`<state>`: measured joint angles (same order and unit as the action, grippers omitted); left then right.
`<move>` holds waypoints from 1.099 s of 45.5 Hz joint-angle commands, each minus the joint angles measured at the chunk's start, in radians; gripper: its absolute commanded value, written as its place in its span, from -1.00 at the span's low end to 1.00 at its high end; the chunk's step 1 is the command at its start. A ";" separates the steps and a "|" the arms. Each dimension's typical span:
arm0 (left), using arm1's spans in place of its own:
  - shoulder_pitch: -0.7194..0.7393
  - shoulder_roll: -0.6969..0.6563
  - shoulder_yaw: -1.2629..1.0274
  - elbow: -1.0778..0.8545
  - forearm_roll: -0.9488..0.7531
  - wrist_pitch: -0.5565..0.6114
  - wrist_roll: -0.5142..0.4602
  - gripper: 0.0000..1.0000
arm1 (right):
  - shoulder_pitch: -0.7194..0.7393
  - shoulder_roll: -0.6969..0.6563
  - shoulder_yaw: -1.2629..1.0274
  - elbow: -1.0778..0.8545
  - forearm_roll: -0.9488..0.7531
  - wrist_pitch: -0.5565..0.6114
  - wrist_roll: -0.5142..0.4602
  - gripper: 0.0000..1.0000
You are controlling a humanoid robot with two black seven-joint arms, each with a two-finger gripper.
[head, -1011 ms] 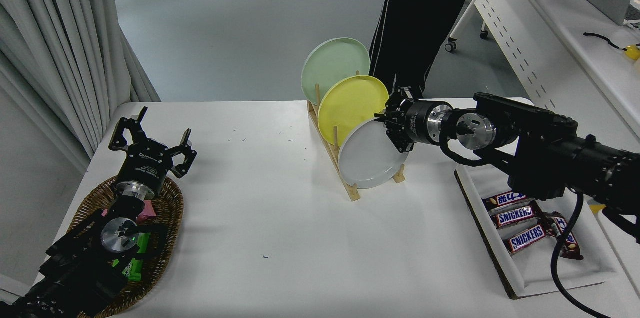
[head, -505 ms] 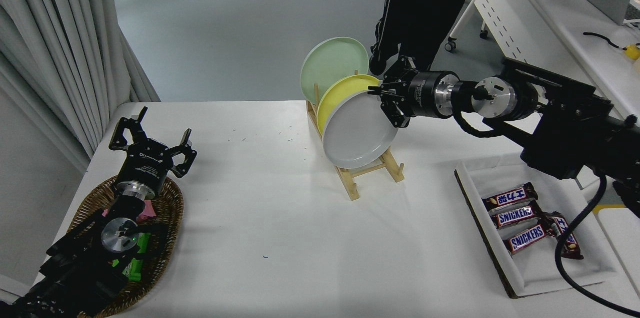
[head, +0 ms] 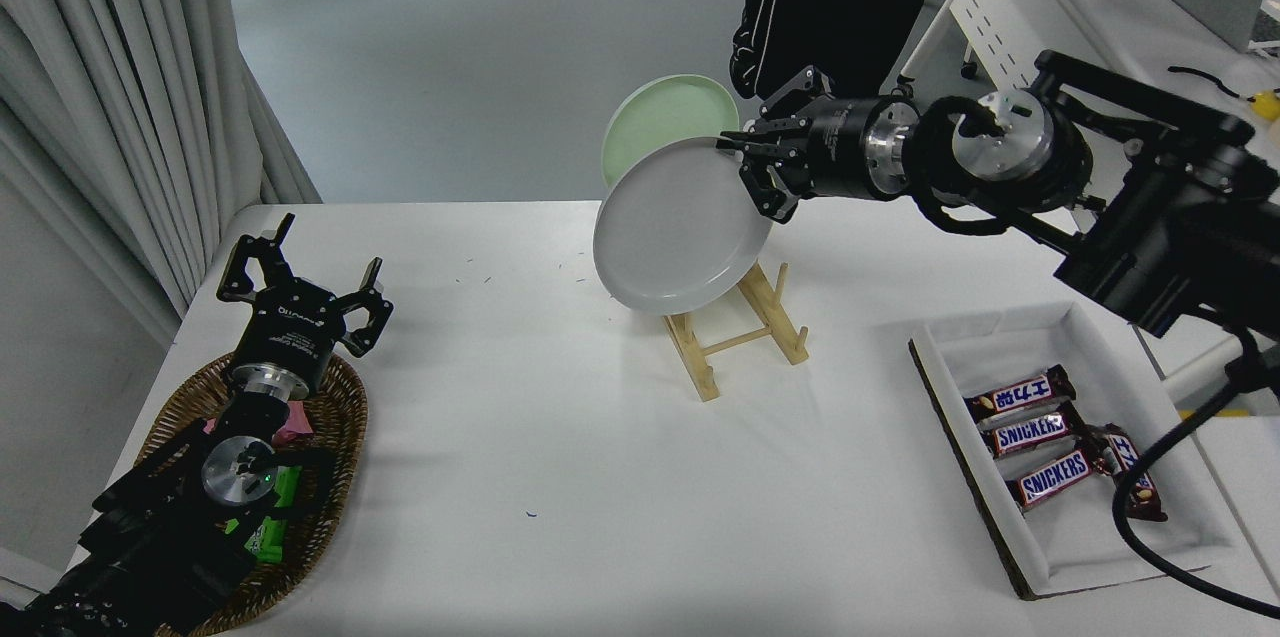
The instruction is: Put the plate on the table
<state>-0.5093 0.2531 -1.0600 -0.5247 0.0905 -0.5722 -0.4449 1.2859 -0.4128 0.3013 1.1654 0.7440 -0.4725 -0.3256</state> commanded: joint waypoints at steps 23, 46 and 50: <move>0.000 0.000 0.000 0.000 0.000 0.000 0.000 1.00 | -0.336 0.049 0.133 0.034 0.287 -0.313 -0.030 -1.00; 0.000 0.000 0.000 0.000 0.000 0.000 0.000 1.00 | -0.473 0.098 0.148 -0.131 0.294 -0.313 -0.049 -1.00; 0.000 0.000 0.000 0.000 0.000 0.000 0.000 1.00 | -0.496 0.121 0.150 -0.168 0.294 -0.313 -0.053 -1.00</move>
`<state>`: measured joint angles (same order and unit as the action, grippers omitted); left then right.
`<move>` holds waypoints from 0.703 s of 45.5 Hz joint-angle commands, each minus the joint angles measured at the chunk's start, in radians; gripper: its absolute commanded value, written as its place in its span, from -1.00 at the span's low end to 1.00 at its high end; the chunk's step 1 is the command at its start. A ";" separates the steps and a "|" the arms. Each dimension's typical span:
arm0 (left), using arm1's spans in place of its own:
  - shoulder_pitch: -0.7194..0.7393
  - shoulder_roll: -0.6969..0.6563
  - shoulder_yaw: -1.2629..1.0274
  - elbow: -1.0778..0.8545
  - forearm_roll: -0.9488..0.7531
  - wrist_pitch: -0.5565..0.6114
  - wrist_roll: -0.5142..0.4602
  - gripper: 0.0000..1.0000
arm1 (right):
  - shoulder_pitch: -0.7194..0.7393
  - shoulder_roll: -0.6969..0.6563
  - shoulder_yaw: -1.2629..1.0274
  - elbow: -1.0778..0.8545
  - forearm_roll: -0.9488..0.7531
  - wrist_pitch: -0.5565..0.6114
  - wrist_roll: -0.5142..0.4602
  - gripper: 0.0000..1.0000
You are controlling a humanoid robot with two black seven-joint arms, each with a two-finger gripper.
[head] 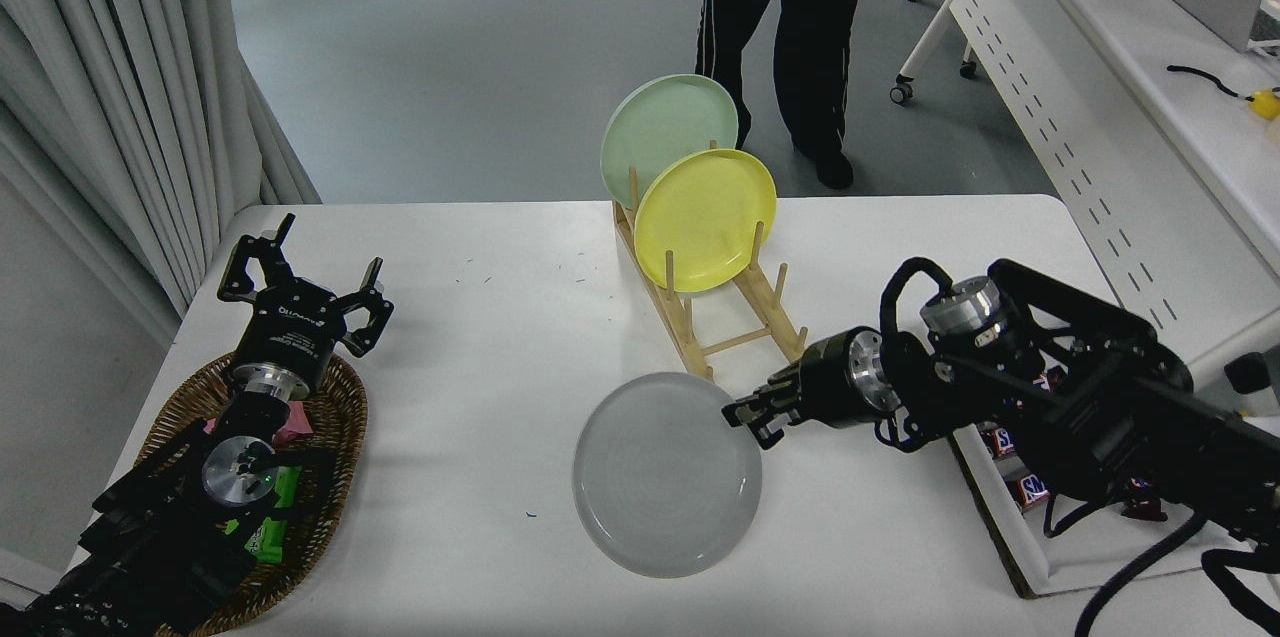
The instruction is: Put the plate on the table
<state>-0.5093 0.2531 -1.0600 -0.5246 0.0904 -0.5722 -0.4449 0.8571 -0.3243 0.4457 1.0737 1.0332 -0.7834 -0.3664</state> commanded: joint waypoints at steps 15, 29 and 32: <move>0.000 0.000 0.000 0.000 0.000 0.000 0.000 1.00 | -0.118 0.079 0.005 -0.129 -0.015 -0.002 -0.017 -1.00; 0.000 0.000 0.000 0.000 0.000 0.000 0.000 1.00 | -0.118 0.083 0.017 -0.133 -0.015 -0.002 -0.019 -1.00; 0.000 0.000 0.000 0.000 0.000 0.000 0.000 1.00 | -0.116 0.083 0.025 -0.133 -0.015 -0.002 -0.019 -1.00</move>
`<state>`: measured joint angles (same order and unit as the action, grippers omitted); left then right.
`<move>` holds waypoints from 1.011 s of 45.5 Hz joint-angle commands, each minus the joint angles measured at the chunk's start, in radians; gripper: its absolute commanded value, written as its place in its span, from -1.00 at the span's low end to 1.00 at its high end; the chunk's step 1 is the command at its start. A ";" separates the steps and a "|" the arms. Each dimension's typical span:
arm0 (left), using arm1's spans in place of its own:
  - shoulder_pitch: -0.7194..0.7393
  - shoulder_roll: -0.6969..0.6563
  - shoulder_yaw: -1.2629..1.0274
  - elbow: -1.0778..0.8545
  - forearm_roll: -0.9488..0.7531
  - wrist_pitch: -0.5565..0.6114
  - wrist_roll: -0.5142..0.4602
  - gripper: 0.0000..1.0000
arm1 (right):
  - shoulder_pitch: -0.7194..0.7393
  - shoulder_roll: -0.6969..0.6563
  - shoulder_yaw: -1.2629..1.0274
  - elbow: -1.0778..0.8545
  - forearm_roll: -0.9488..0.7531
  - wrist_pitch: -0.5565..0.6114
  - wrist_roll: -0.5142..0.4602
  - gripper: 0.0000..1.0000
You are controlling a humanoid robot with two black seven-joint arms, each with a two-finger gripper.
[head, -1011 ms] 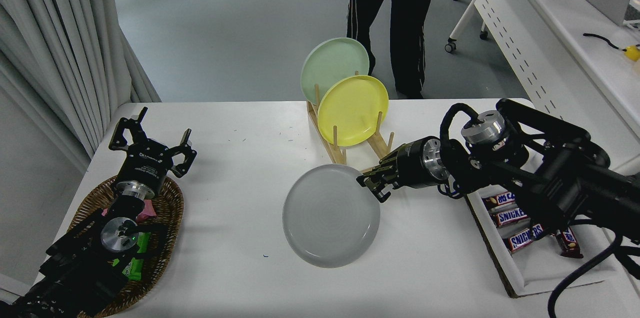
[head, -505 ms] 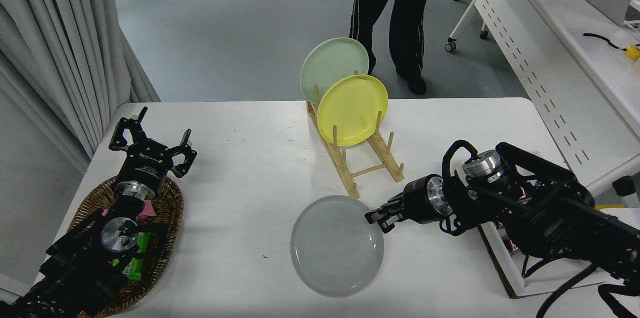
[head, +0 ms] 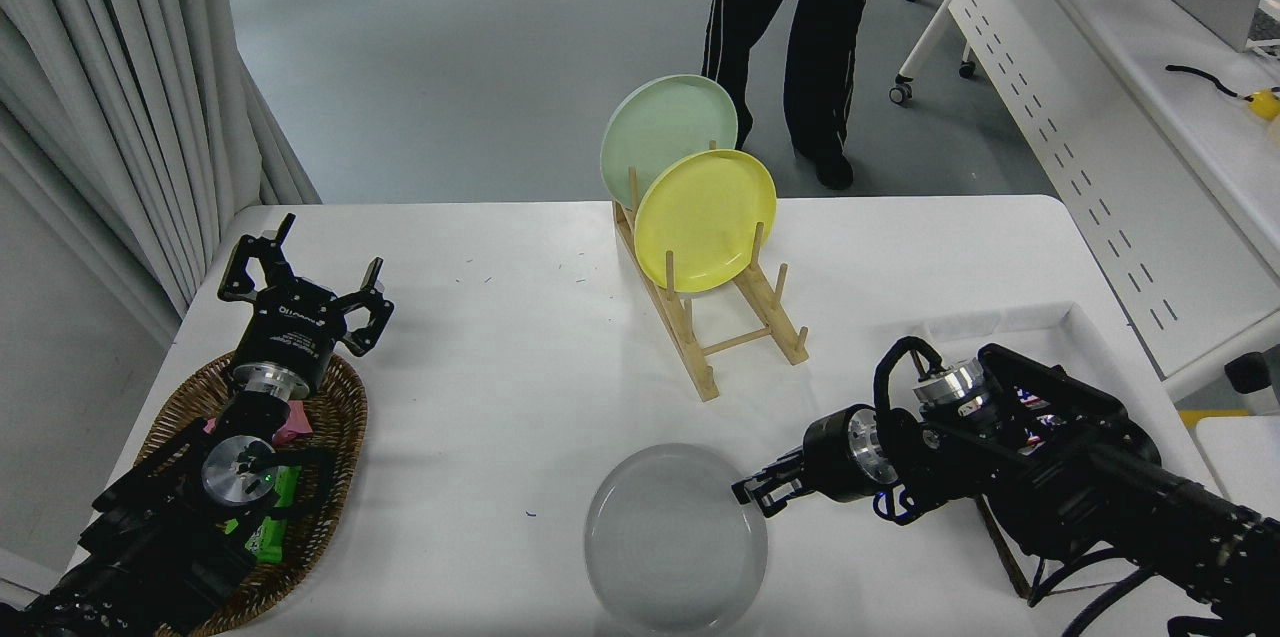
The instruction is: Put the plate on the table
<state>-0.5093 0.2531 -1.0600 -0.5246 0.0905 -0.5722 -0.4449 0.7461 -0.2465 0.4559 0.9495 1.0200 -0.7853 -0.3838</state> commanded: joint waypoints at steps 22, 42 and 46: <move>0.000 0.000 0.000 0.000 0.000 0.000 0.000 1.00 | 0.001 0.018 0.035 -0.041 -0.024 0.009 -0.017 -1.00; 0.000 0.000 0.000 0.000 0.000 0.000 0.000 1.00 | 0.006 0.033 0.036 -0.075 -0.026 0.023 -0.033 -1.00; 0.000 0.000 0.000 0.000 0.000 0.000 0.000 1.00 | 0.006 0.033 0.036 -0.078 -0.024 0.023 -0.033 -1.00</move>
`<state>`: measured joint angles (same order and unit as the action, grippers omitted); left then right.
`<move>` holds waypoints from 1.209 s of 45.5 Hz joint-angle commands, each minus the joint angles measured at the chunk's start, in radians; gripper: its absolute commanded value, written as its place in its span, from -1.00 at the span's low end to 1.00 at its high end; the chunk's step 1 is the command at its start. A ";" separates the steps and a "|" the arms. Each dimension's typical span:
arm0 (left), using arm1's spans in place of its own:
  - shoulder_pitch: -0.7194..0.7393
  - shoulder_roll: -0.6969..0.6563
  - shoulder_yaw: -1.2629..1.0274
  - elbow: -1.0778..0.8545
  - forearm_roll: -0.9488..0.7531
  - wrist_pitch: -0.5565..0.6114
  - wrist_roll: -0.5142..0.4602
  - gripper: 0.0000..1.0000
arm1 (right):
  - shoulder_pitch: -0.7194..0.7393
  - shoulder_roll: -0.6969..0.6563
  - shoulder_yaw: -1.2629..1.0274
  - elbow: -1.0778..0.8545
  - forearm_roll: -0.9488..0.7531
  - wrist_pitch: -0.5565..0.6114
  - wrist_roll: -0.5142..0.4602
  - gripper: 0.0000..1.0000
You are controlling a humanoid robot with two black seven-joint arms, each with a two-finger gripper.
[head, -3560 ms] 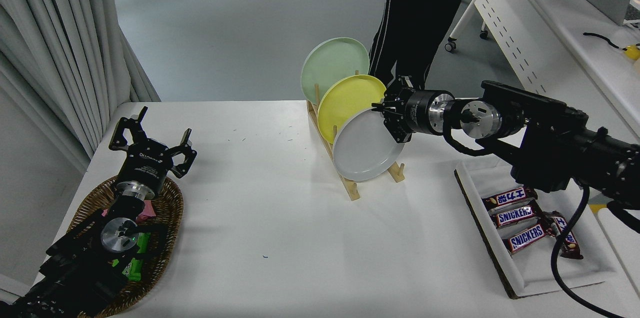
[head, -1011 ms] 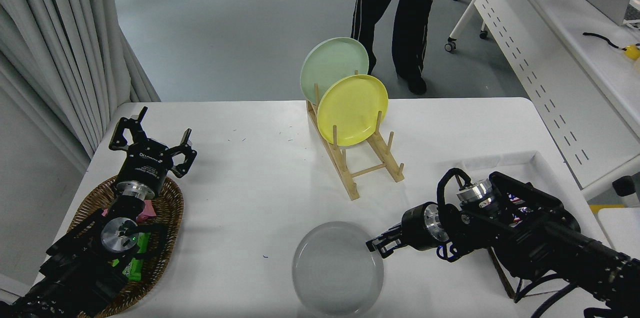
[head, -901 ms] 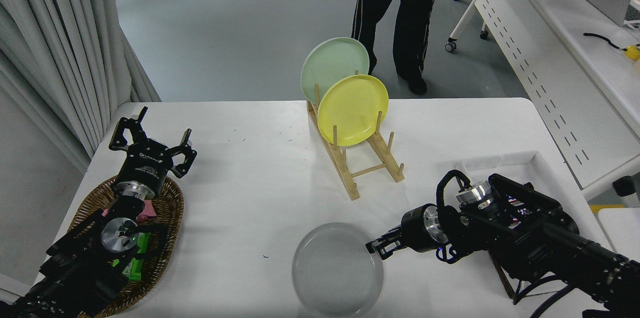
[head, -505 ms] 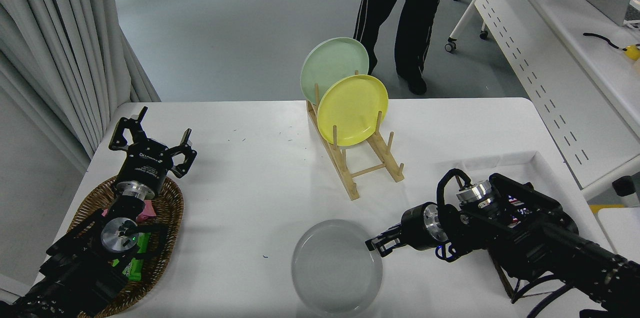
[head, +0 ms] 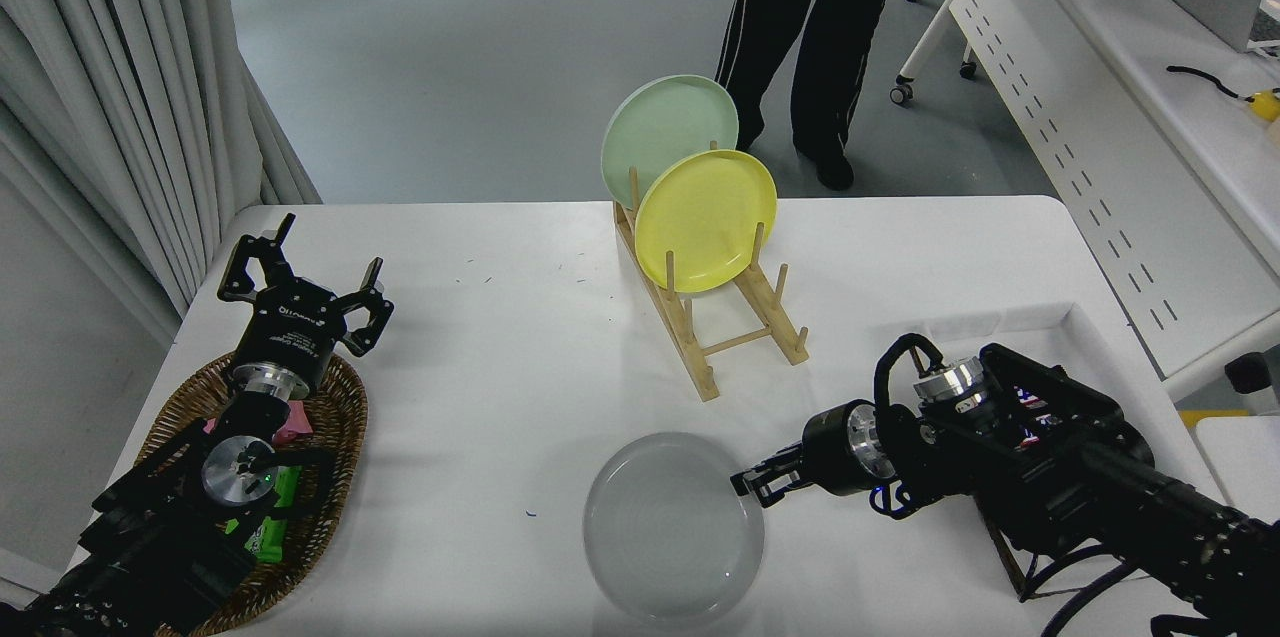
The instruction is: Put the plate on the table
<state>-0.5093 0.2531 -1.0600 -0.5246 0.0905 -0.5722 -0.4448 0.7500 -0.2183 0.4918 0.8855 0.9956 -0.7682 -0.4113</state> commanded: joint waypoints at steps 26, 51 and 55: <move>0.000 0.000 0.000 0.000 0.000 0.000 0.000 1.00 | 0.003 0.005 0.002 -0.017 0.000 0.007 -0.008 1.00; 0.000 0.000 0.000 0.000 0.000 0.000 0.000 1.00 | 0.028 -0.105 -0.021 0.279 0.017 0.404 0.002 1.00; 0.000 0.000 0.000 0.000 0.000 0.000 0.000 1.00 | 0.025 -0.131 -0.009 0.296 0.006 0.519 0.003 1.00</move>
<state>-0.5093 0.2531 -1.0600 -0.5247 0.0905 -0.5722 -0.4449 0.7745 -0.2945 0.4787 1.0822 1.0122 -0.4827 -0.4148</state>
